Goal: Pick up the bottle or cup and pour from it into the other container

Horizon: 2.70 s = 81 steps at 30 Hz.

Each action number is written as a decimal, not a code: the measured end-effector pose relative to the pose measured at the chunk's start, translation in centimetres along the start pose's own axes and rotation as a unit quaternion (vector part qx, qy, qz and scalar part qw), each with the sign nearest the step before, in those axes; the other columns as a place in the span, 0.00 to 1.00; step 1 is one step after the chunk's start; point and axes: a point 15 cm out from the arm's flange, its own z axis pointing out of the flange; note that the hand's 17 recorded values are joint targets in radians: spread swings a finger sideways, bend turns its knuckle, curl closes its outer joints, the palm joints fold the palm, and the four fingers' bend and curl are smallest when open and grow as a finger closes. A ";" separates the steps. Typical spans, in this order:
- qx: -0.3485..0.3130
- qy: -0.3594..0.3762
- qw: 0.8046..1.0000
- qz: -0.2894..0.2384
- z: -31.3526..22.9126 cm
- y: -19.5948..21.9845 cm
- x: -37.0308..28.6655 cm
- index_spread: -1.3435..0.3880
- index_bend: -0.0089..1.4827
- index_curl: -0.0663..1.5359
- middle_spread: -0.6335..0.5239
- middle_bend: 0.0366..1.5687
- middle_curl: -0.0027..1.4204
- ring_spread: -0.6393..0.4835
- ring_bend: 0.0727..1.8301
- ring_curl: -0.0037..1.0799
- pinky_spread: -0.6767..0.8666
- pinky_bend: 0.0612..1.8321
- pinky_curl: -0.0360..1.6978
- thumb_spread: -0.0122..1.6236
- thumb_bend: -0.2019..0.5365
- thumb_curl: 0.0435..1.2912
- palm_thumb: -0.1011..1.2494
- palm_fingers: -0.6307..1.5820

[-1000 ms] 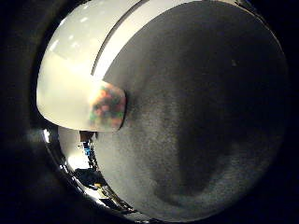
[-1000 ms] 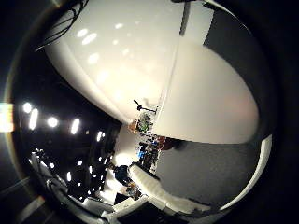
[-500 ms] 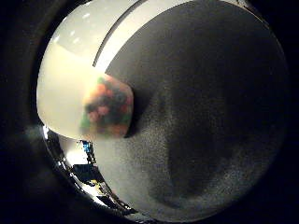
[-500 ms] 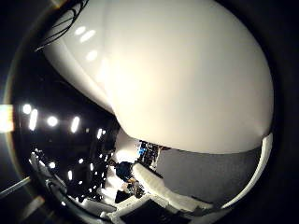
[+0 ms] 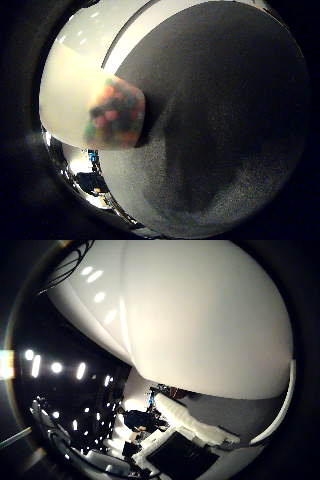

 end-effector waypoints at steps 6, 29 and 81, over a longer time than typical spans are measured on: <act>-0.004 -0.006 1.000 0.001 0.2 0.3 -0.1 0.68 0.11 0.20 0.56 0.25 0.27 0.54 0.33 0.30 0.48 0.19 0.19 0.59 0.24 0.22 0.49 0.46; -0.044 -0.072 0.996 0.021 1.6 2.3 -2.1 0.53 0.20 0.33 0.36 0.51 0.46 0.36 0.56 0.47 0.09 0.50 0.25 0.60 0.24 0.29 0.64 0.77; -0.273 0.158 0.940 -0.130 4.5 1.8 -20.8 0.42 0.20 0.78 0.28 0.59 0.68 0.34 0.68 0.66 0.18 0.58 0.50 0.52 0.23 0.43 0.69 0.72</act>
